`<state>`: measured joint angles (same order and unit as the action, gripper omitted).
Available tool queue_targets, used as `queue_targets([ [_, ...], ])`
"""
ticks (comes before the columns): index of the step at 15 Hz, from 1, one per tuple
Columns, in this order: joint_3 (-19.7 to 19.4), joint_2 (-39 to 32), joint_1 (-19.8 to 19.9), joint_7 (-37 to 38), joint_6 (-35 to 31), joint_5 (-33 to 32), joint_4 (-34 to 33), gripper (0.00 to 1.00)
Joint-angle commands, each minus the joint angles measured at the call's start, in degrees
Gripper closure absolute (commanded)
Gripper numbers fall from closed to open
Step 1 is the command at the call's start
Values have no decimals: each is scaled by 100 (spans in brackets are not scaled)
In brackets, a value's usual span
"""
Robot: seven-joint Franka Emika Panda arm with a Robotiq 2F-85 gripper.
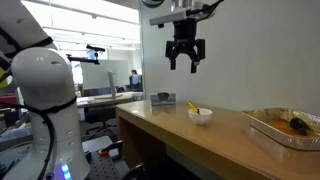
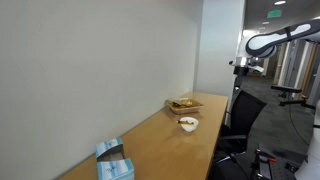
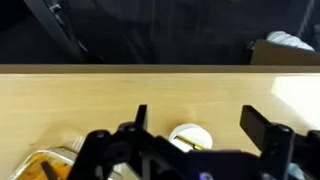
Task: Move the bowl backward
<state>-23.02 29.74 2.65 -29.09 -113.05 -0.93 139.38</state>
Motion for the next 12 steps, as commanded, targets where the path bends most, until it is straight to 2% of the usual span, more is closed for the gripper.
queue_targets([
  [1,151,-38,173,-76,13,92,-11,0],
  [8,184,-112,157,-53,-76,75,-30,0],
  [12,260,-617,-106,-155,-414,522,-182,0],
])
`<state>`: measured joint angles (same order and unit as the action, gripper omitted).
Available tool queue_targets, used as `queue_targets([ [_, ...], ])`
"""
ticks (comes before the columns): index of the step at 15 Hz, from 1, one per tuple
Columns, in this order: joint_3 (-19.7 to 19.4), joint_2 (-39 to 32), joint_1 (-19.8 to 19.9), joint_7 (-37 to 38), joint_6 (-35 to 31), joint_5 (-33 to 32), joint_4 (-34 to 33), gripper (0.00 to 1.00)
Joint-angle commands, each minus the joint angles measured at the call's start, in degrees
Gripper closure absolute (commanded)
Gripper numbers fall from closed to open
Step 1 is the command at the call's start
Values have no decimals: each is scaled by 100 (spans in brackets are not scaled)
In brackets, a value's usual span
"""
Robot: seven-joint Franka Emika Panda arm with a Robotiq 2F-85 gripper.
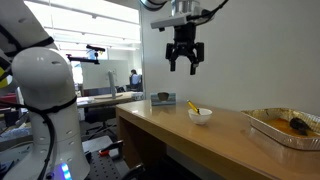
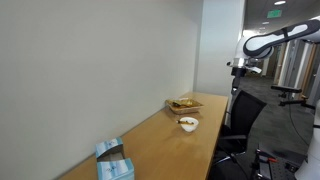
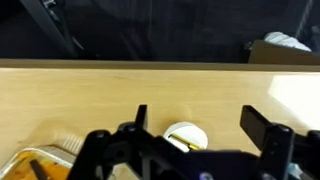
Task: Move the bowl backward
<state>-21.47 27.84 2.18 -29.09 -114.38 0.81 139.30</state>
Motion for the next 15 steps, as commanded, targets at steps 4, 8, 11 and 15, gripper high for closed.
queue_targets([
  [4,175,-1474,-389,-649,-1196,1198,-513,0],
  [8,458,-2825,-317,-1379,-1195,1999,-1349,0],
  [11,828,-3682,52,-1237,-1087,1987,-2021,0],
  [15,1304,-4661,676,-1277,-838,1962,-2827,0],
])
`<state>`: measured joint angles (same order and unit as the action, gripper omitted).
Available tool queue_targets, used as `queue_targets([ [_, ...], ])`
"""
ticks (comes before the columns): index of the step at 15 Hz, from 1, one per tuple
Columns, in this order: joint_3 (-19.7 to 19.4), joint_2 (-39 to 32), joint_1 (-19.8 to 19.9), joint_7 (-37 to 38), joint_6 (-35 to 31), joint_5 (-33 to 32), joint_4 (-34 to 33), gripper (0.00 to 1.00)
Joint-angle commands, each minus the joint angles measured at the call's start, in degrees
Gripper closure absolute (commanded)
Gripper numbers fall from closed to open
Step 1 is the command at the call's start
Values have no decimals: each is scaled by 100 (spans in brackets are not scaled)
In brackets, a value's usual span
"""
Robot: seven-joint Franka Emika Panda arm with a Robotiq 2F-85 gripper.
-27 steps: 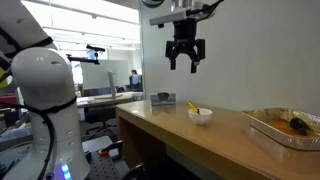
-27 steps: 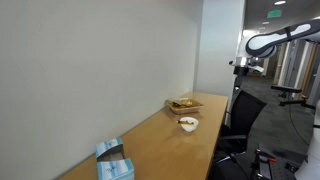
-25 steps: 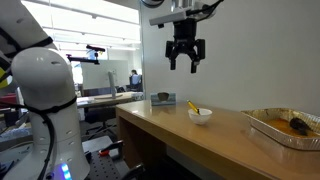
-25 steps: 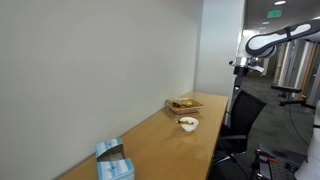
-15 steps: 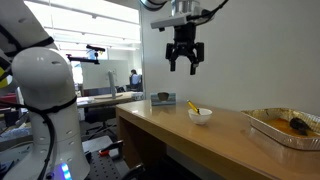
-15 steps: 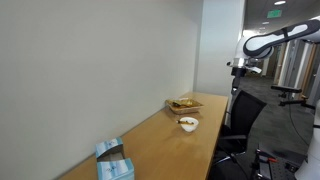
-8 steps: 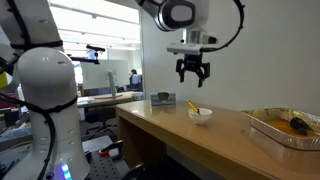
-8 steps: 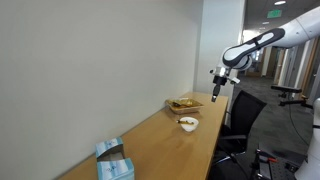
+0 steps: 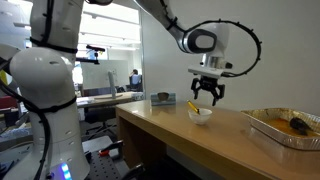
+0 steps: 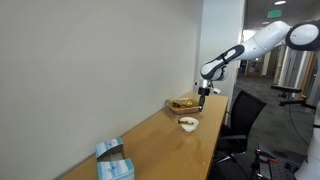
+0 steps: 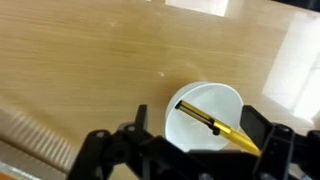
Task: Move the bowl backward
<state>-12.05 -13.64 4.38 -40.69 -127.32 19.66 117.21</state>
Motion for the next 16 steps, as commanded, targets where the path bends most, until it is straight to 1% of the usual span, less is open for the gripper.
queue_targets([
  [1,516,-684,620,-276,519,145,-781,0],
  [4,898,-1110,1020,-671,780,254,-1216,0],
  [7,1065,-1384,1202,-642,985,238,-1489,0],
  [10,1170,-1586,1320,-640,1107,231,-1647,0],
  [15,1277,-1831,1327,-545,1100,152,-1780,0],
  [16,1287,-1869,1313,-517,1089,127,-1804,4],
])
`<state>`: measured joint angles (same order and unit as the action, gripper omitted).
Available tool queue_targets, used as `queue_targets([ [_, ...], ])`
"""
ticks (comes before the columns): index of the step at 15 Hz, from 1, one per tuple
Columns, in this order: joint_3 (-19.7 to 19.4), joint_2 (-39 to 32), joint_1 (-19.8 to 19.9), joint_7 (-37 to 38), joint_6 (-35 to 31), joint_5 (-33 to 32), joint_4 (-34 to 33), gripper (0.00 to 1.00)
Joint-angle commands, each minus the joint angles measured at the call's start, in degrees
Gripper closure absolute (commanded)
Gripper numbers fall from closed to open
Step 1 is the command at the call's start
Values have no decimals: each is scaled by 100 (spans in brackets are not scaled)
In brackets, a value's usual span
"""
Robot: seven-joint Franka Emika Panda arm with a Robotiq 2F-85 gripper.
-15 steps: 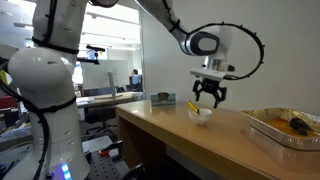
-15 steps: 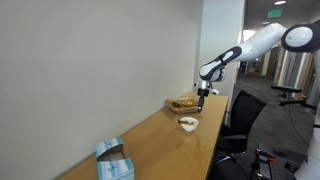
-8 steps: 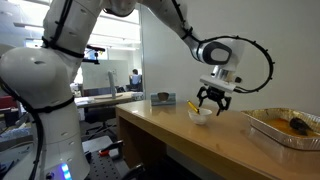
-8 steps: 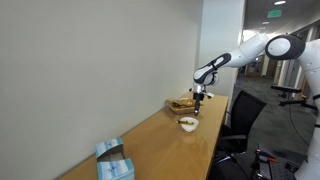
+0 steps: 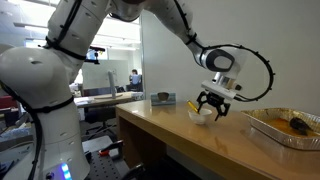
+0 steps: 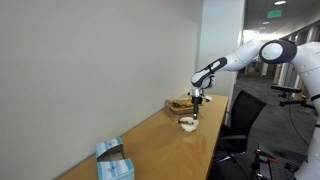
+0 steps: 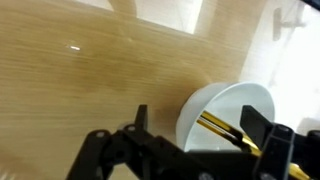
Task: Move the bowl backward
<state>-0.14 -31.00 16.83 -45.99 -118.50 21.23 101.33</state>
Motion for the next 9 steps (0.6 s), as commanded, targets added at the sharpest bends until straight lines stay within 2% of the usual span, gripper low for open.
queue_targets([
  [1,109,-165,67,28,207,-39,-240,16],
  [2,123,-192,73,17,224,-48,-264,28],
  [4,135,-239,74,14,222,-73,-313,39],
  [7,146,-258,70,2,207,-100,-333,64],
  [9,154,-248,63,-6,178,-110,-323,77],
])
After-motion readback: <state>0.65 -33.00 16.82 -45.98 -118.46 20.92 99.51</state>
